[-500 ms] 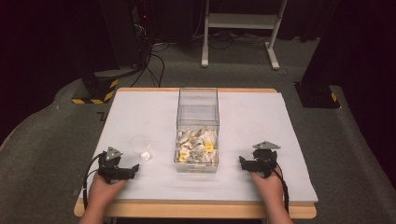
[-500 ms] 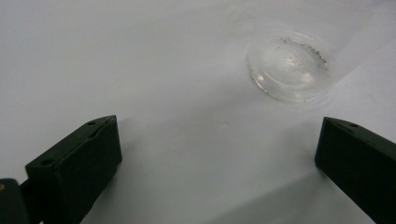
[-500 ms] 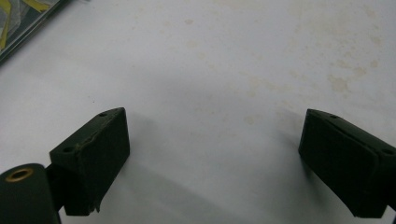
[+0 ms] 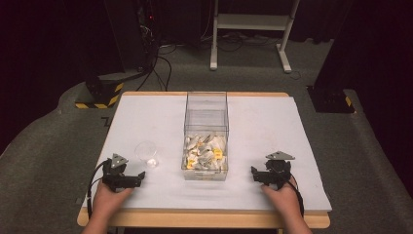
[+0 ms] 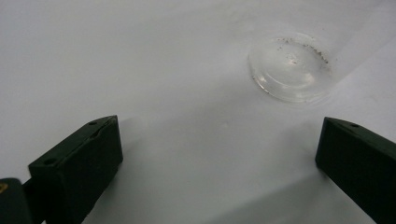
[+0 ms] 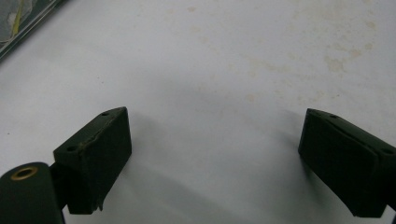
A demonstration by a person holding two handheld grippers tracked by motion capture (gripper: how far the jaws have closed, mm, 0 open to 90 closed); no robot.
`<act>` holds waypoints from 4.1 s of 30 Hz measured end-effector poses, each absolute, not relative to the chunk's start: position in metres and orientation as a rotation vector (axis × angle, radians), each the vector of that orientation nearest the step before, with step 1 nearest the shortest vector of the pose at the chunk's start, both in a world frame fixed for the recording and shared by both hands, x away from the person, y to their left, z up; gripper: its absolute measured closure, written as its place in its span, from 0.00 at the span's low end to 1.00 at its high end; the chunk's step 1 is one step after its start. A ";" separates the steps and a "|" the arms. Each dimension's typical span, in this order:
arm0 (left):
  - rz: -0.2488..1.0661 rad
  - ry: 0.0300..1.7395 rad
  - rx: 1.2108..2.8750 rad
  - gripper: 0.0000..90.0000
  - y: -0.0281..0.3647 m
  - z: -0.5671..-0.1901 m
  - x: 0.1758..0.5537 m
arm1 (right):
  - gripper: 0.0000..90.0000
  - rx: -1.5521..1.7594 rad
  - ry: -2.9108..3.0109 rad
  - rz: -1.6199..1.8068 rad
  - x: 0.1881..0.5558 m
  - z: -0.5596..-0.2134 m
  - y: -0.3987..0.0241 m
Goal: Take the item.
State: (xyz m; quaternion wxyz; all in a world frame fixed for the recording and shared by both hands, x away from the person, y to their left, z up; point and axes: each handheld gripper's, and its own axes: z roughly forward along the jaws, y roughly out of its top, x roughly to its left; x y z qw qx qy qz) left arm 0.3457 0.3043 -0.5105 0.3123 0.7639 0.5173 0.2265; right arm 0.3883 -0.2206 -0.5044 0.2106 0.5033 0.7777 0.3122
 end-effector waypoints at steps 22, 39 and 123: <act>0.616 1.346 2.031 0.02 0.302 -0.508 0.345 | 0.10 1.397 2.161 0.872 0.388 -0.505 -0.221; 0.538 1.302 1.941 0.03 0.305 -0.490 0.324 | 0.09 1.393 2.158 0.876 0.388 -0.506 -0.221; 0.421 0.959 1.915 0.14 0.196 -0.419 0.328 | 0.10 1.392 2.156 0.870 0.388 -0.506 -0.220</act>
